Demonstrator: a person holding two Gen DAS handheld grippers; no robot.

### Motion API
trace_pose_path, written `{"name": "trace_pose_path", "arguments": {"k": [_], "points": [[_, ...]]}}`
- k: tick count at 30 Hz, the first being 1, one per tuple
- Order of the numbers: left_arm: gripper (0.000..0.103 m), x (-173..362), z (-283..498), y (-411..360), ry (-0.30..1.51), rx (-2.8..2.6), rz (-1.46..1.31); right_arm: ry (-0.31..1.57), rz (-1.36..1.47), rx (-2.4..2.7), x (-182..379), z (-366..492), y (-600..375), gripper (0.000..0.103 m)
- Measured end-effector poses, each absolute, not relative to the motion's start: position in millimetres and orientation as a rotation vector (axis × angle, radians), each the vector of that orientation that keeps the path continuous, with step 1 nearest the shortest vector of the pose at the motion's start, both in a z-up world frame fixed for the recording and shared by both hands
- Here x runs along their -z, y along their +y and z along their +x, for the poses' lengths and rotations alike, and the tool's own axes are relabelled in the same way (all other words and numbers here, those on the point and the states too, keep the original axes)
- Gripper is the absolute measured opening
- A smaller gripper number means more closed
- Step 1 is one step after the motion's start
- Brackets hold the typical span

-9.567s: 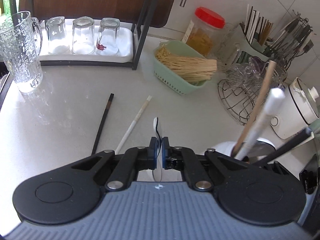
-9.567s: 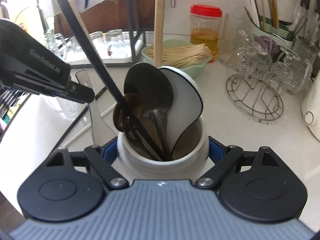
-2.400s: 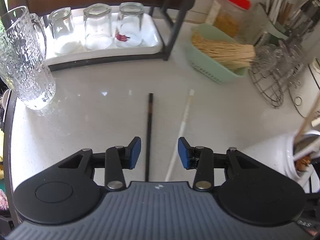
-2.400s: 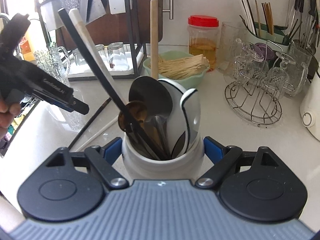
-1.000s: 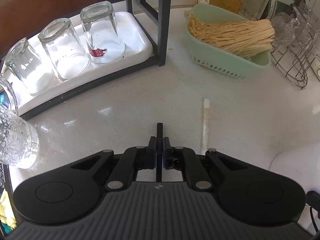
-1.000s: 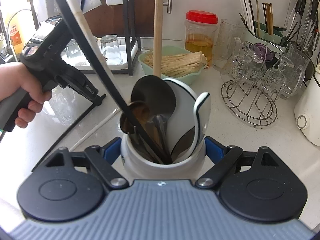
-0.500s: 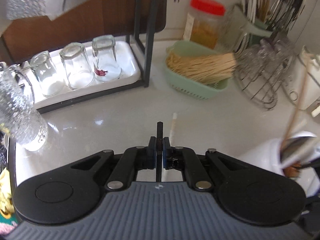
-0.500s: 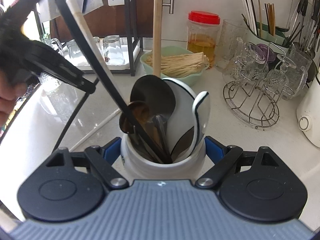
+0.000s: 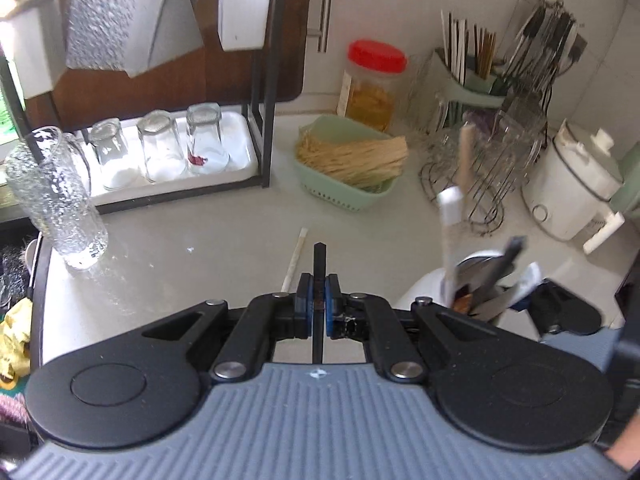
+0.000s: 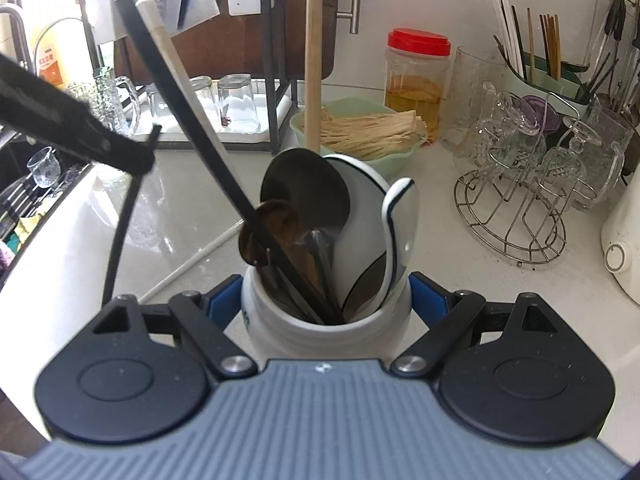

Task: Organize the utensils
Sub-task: 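Lift the black chopstick with the left tool and carry it to the pot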

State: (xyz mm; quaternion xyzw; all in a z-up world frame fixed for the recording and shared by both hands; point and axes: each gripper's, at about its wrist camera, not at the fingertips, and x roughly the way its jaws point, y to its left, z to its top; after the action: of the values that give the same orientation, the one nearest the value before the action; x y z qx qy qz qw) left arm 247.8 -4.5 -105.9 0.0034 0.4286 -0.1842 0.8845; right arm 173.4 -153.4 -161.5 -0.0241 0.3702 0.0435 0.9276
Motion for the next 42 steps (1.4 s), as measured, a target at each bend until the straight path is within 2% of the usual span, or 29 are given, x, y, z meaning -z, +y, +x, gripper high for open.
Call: {"name": "trace_pose_path", "arguments": {"k": [11,30,42], "points": [[0.006,60.6,200.4,-7.7,0.785,0.311,-0.057,0.751,-0.061,-0.137,161.7,170.3,-155.7,0.09],[0.006,18.7,162.0,-14.2,0.697,0.161,-0.085,0.733,-0.077,-0.193,162.9,168.9,-158.8,0.09],[0.006,-50.6,142.6,-28.1,0.592,0.208,-0.047,0.709,-0.081,-0.217,163.0,166.2,-160.8,0.09]]}}
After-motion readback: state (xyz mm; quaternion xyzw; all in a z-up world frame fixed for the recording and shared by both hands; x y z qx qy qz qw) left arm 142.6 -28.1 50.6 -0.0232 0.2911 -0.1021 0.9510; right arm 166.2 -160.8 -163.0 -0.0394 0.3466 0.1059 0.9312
